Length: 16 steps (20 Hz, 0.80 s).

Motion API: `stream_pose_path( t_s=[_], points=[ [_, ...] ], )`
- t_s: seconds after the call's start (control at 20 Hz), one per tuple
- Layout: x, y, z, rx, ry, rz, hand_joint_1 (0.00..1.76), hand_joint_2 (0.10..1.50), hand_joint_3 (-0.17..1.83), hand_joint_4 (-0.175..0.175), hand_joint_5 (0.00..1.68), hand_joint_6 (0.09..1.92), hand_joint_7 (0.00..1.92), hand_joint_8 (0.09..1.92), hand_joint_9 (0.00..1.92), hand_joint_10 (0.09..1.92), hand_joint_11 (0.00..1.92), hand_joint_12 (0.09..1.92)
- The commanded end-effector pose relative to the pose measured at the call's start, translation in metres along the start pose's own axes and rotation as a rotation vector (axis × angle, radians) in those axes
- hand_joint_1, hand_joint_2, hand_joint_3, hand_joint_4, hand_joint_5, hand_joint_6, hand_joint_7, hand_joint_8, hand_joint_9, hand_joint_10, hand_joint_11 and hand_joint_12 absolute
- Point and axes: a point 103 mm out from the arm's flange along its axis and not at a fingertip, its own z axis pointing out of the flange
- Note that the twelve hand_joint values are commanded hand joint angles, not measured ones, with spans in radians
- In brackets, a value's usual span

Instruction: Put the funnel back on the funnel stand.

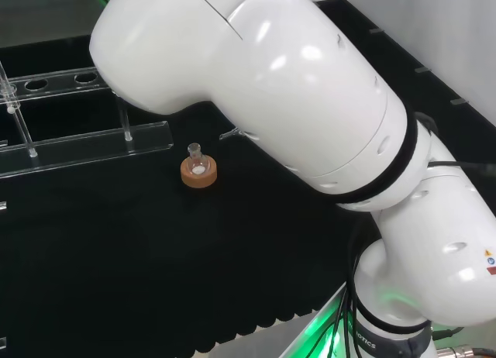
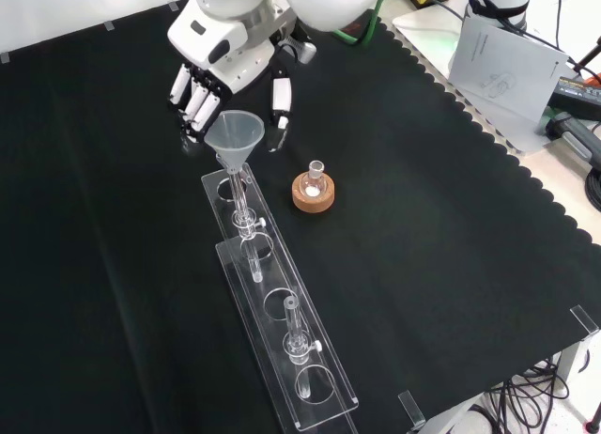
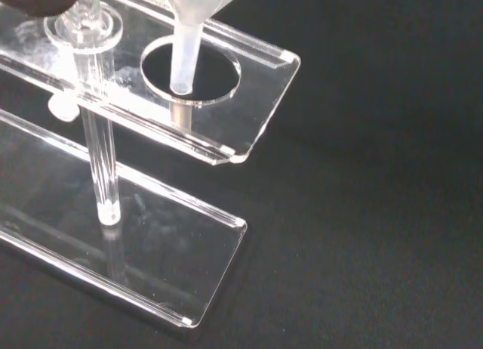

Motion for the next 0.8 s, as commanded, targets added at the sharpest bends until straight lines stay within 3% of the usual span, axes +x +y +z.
stream_pose_path(
  t_s=[0.05, 0.25, 0.5, 0.65, 0.8],
  points=[
    [0.002, 0.006, 0.012, 0.027, -0.012, 0.010, 0.75, 0.80, 0.48, -0.013, 0.69, 0.63, 0.74, 0.72, 1.14, 0.48, 0.62, 1.24],
    [0.004, 0.009, 0.021, 0.057, -0.006, 0.013, 0.75, 0.78, 0.47, -0.023, 0.59, 0.62, 0.65, 0.74, 0.98, 0.48, 0.59, 1.25],
    [0.012, 0.010, 0.029, 0.107, 0.001, -0.002, 0.71, 0.69, 0.45, -0.041, 0.28, 0.27, 0.26, 0.73, 0.55, 0.59, 0.41, 1.33],
    [0.017, 0.006, 0.030, 0.117, -0.004, -0.004, 0.63, 0.66, 0.35, -0.035, 0.15, 0.09, 0.04, 0.66, 0.28, 0.70, 0.26, 1.40],
    [0.020, -0.002, 0.028, 0.112, -0.002, 0.001, 0.58, 0.65, 0.27, -0.027, 0.10, 0.09, 0.00, 0.52, 0.16, 0.76, 0.18, 1.43]
  ],
)
